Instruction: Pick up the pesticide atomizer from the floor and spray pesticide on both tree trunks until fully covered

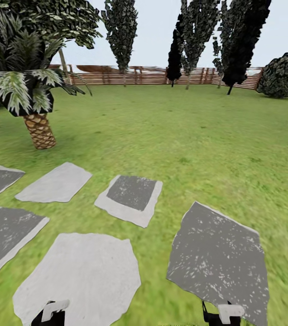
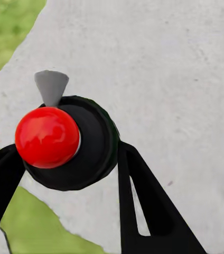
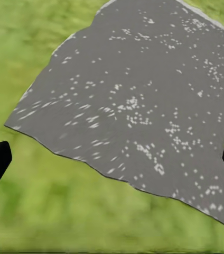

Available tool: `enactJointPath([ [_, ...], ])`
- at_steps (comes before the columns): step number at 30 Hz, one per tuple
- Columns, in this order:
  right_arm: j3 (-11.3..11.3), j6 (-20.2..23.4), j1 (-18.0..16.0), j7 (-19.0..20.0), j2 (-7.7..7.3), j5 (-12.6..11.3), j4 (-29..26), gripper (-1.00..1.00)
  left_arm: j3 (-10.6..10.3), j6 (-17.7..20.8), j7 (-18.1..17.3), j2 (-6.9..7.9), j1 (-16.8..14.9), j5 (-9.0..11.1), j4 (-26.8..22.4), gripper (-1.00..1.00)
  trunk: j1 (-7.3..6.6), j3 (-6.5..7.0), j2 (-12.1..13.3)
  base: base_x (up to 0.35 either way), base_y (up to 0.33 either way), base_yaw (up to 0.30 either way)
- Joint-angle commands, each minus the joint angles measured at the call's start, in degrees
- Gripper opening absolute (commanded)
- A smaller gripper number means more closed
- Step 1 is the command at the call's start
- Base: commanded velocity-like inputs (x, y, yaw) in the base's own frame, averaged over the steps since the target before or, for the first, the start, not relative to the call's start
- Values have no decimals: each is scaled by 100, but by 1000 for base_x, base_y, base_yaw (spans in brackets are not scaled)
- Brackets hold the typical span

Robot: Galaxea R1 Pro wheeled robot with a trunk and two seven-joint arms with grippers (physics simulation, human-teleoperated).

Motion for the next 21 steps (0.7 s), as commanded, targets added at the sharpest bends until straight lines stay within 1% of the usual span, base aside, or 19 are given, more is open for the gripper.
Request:
enactJointPath([
  [1,-1,0,0,0,0,0,0,100,0,0,-2,0,0,0,-1,-100,0,0,0,0,0,-300],
  [10,-1,0,0,0,0,0,0,100,0,-1,-2,0,1,6,-2,-100,0,0,0,0,0,-300],
  [17,-1,0,0,0,0,0,0,100,-16,0,-2,-16,0,-44,-2,-100,0,0,0,3,-3,-300],
  [21,-1,0,1,0,0,0,0,100,-17,0,1,-17,-1,-37,-2,-100,0,0,0,96,-117,-300],
])
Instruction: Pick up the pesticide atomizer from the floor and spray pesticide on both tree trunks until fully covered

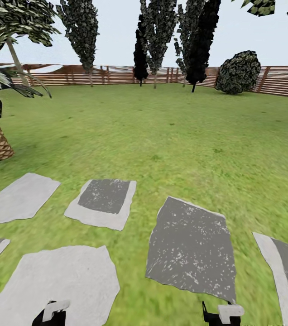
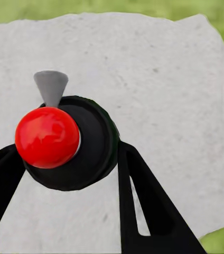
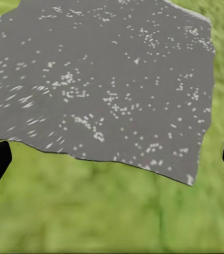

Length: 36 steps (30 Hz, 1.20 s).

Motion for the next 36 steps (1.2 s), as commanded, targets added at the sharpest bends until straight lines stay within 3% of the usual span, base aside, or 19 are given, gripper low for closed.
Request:
enactJointPath([
  [1,0,0,0,0,0,0,0,100,6,0,2,0,1,14,-1,-100,0,0,0,166,-206,-300],
  [36,0,0,0,0,0,0,0,100,17,0,3,1,1,42,-1,-100,0,0,0,230,-186,-300],
])
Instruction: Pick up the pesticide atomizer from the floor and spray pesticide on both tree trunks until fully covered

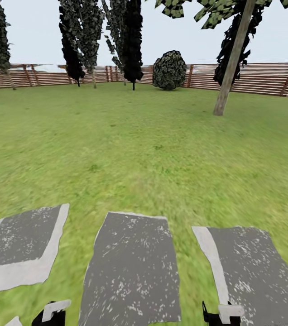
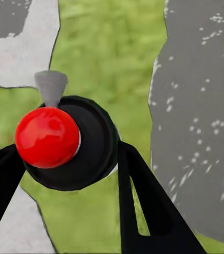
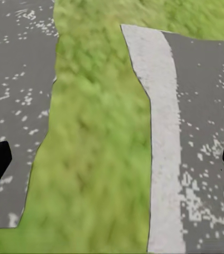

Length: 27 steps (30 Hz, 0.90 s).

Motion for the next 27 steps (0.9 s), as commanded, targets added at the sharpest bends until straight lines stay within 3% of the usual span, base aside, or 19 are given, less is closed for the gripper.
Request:
enactJointPath([
  [1,1,0,0,0,0,1,0,100,3,0,-2,0,-1,1,-1,-100,0,0,0,239,-175,-300],
  [17,1,0,0,0,9,1,0,100,6,0,1,6,-1,1,-1,-100,0,0,0,269,-152,-300],
  [27,1,0,0,0,9,1,0,100,12,0,6,8,-1,1,0,-100,0,0,0,320,-52,-300],
])
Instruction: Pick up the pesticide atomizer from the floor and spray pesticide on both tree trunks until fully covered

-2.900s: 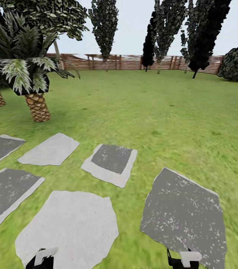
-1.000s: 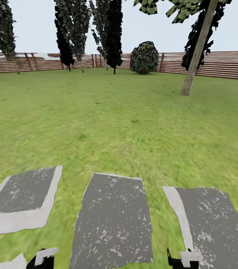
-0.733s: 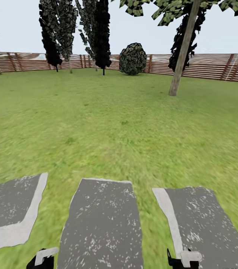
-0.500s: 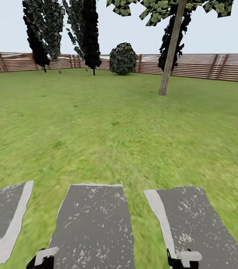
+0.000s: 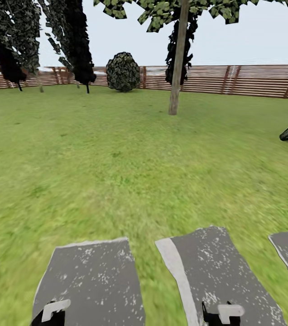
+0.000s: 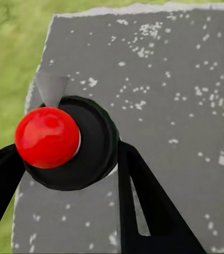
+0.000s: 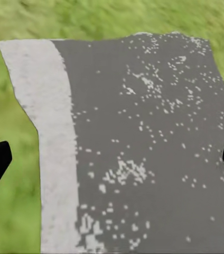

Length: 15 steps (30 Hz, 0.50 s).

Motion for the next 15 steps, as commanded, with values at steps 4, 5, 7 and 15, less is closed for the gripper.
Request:
enactJointPath([
  [4,1,0,0,0,0,1,0,100,1,0,-2,0,-1,0,0,-100,0,0,0,338,-3,-300],
  [5,1,0,0,0,0,1,0,100,1,0,-2,3,-1,3,3,-100,0,0,0,339,-1,-300],
  [7,1,0,0,0,0,1,0,100,1,0,-2,7,-1,7,0,-100,0,0,0,339,0,-300],
  [15,1,0,-1,0,0,1,0,100,5,0,-2,15,-1,8,-1,-100,0,0,0,339,0,-300],
])
